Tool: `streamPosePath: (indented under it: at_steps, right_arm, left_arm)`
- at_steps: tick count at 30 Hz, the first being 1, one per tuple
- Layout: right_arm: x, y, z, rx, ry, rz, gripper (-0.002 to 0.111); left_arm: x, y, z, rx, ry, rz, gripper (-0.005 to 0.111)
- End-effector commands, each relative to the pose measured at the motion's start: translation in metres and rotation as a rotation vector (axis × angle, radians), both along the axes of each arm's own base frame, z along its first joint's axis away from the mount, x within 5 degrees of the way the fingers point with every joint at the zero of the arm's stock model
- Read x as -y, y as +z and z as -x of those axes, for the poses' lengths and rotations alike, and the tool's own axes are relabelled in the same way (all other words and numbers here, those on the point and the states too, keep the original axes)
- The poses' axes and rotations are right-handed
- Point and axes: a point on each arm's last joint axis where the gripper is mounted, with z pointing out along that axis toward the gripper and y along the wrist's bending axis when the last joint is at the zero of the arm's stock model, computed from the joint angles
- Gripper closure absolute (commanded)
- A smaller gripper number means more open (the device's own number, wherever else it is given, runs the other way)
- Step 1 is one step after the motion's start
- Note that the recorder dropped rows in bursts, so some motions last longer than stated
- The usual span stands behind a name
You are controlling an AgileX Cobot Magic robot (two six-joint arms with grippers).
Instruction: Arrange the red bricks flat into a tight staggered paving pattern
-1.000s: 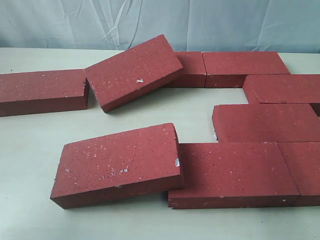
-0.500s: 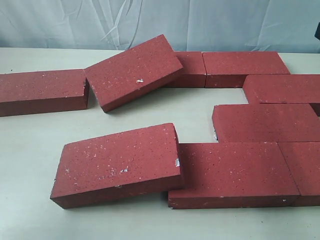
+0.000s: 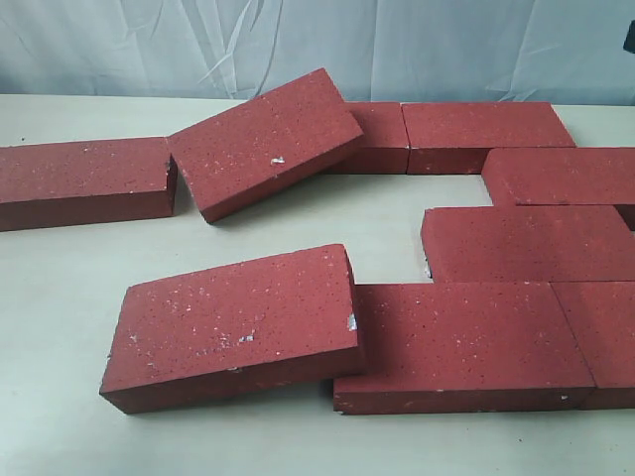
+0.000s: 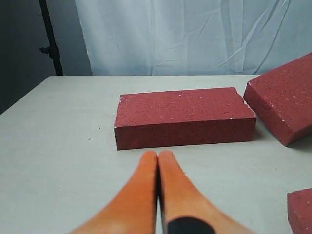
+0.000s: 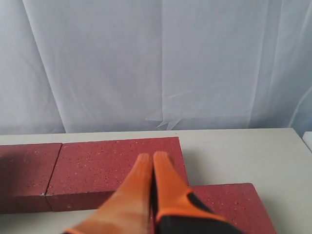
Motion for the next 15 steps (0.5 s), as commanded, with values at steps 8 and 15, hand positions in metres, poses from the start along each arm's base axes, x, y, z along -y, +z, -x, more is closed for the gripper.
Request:
streamPosePath:
  at_steps: [8,15]
  right_arm:
    - [0.002,0.036,-0.042,-0.189,0.001,-0.016,0.109]
    - [0.000,0.015,-0.063,-0.367,0.026,-0.007,0.109]
  left_arm:
    - [0.000,0.000,0.000,0.009,0.002,0.008,0.107]
    - [0.000,0.000,0.000,0.009,0.002,0.008,0.107]
